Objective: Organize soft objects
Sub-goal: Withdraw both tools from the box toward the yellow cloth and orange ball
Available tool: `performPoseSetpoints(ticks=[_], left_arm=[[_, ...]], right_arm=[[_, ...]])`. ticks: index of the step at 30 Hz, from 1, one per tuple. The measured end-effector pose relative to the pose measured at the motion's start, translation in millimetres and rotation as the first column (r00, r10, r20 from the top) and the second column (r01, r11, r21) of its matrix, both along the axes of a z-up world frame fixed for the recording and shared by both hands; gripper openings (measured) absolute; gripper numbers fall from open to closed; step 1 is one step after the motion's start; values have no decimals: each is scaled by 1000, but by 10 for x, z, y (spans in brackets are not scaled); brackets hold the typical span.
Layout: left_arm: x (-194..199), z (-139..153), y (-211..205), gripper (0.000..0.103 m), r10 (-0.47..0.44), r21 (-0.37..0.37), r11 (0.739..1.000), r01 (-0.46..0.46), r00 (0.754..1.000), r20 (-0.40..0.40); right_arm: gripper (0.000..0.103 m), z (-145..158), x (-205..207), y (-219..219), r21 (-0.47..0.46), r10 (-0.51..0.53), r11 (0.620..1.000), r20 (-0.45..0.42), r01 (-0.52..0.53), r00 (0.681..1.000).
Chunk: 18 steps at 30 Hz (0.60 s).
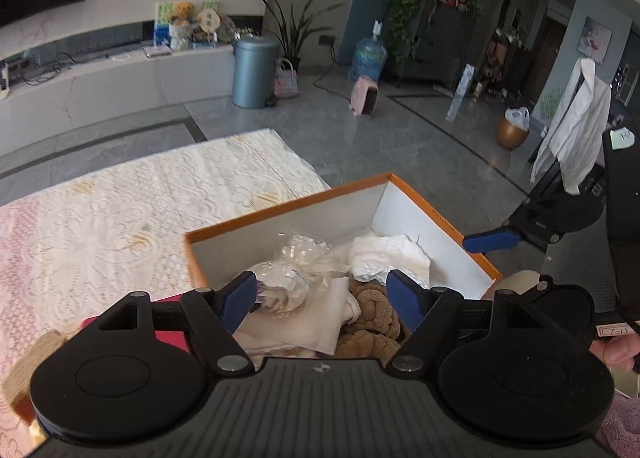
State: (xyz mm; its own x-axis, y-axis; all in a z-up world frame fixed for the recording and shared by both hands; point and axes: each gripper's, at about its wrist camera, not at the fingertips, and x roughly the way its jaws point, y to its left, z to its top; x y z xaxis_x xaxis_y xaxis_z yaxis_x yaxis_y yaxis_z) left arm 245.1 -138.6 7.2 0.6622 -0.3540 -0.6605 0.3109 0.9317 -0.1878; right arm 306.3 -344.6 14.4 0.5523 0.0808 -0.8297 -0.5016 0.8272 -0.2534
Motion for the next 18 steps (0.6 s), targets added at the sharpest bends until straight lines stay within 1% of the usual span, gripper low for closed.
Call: performPoseSetpoints(ticks=[3,5,10,15,18], left_arm=[[-190,56,190,87,42,2,999,-42,999,34],[-311,59,322,85,71,11,997,-71,996,49],[-640,41,665,83,158,32,986,-162,982,102],[-943,-49,1068,83,240,30,969,-245,964,116],[-1088,-130,1344,83,287,22,957,-291,952,103]], right_arm=[[80,78,-207,127,82,-10,997,23,8,1000],[80,100,-341,236,133,-13,991,34,9,999],[80,118,-662,579,235,-22,972,81,2,996],[80,81,-974,983,309,-19,951,135,-24,991],[80,41,-1140,1232,349,-21,936,162,-38,987]])
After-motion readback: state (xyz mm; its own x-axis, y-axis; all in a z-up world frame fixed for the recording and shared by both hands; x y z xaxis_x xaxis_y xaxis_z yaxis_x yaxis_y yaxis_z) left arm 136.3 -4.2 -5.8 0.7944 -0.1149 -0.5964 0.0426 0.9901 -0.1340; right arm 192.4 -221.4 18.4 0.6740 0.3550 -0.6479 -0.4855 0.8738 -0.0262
